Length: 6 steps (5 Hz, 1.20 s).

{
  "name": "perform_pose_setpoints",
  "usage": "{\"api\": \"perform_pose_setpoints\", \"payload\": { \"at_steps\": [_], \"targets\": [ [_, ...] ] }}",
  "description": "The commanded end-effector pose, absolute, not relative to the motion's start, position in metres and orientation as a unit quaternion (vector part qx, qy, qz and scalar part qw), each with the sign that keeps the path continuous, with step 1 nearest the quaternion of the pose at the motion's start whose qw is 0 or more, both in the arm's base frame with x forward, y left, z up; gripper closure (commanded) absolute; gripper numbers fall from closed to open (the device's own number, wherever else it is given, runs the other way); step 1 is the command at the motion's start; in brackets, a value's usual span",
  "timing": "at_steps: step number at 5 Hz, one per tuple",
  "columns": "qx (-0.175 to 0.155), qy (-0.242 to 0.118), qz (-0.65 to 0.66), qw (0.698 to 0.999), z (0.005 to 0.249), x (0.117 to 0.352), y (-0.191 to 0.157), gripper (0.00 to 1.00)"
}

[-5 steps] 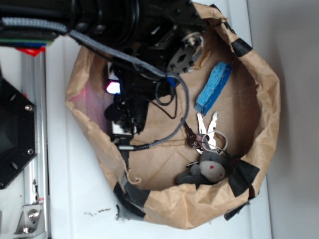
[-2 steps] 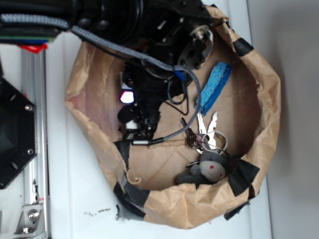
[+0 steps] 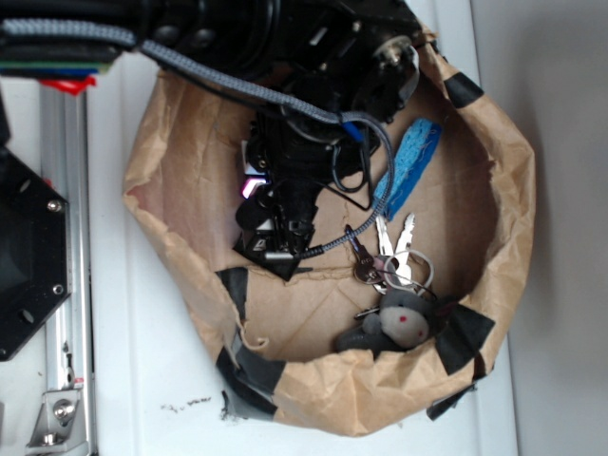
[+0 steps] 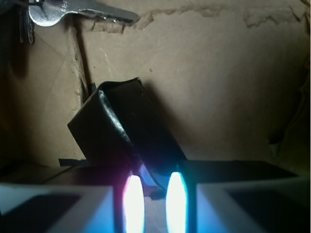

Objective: Grab the black box.

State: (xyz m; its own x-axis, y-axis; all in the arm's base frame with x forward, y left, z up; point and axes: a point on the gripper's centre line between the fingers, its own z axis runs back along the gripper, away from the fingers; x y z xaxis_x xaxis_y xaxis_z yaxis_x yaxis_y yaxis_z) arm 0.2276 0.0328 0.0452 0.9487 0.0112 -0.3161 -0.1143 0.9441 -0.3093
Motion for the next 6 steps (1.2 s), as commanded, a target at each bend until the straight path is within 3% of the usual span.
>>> {"api": "perform_pose_setpoints", "payload": {
  "at_steps": [1,2,3,4,6],
  "targets": [
    [-0.125,0.098,0.01,0.987,0.044,0.255,0.046,0.0],
    [-0.104,0.097,0.003,0.99,0.017,0.254,0.049,0.0],
    [-0.123,0.125,-0.001,0.984,0.011,0.245,0.046,0.0],
    [-0.14,0.145,-0.004,0.979,0.014,0.241,0.041,0.0],
    [-0.139,0.145,-0.001,0.98,0.016,0.239,0.041,0.0]
  ]
}}
